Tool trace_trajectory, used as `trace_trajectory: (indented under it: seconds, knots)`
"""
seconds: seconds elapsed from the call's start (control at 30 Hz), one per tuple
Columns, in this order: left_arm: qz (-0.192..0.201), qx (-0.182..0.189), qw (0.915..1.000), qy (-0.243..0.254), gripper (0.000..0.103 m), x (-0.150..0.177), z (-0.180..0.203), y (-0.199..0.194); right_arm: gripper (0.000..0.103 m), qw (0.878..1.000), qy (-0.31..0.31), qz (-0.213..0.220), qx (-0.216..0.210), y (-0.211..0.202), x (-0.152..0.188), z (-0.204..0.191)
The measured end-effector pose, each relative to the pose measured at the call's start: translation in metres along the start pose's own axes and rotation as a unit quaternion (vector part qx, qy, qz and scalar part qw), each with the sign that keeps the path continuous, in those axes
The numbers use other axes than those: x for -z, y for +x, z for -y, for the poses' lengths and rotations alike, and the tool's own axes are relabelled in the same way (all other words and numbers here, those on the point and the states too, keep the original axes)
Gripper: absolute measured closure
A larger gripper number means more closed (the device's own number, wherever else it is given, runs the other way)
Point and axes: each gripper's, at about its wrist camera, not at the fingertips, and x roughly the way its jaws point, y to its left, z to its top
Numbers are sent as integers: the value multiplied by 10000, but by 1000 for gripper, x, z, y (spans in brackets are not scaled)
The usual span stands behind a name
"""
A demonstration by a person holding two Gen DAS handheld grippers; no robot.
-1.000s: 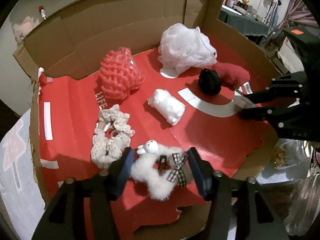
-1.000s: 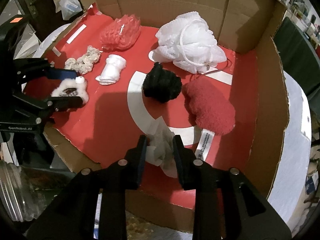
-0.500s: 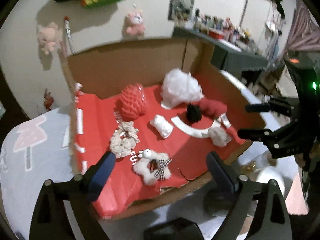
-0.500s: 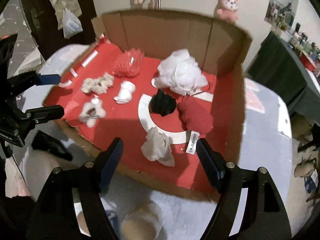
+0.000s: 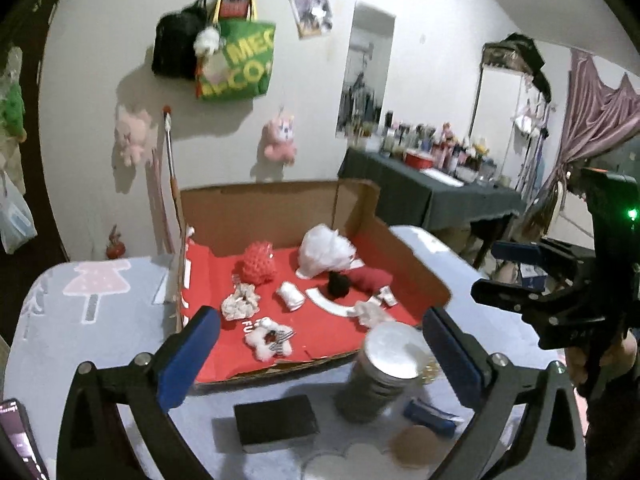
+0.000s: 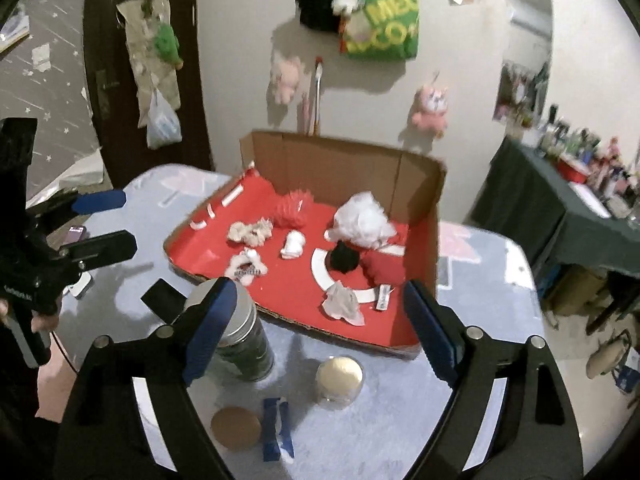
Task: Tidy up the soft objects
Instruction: 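Move both tools back from the box toward the sponge puff and tissue pack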
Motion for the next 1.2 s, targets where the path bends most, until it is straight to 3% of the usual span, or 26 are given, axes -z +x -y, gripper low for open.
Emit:
trace_trajectory:
  seconds: [0.2,0.37,0.8,1.2]
  knots:
    - [655,-258,9975,76,0,24,27,-37,11,9974,132,682,178,-48,29,-15]
    - [974,-453,9942,97,0,54,46,-51,9,9942,296,983,332,-65,57,-15]
    - [665,-725,9952,5,0,117,64,-31,9,9915,547,988,645,-51,127,-20]
    - [330,-982,9944,-229,0,165,52,-7,9,9922,772,651,728,-17,176,-23]
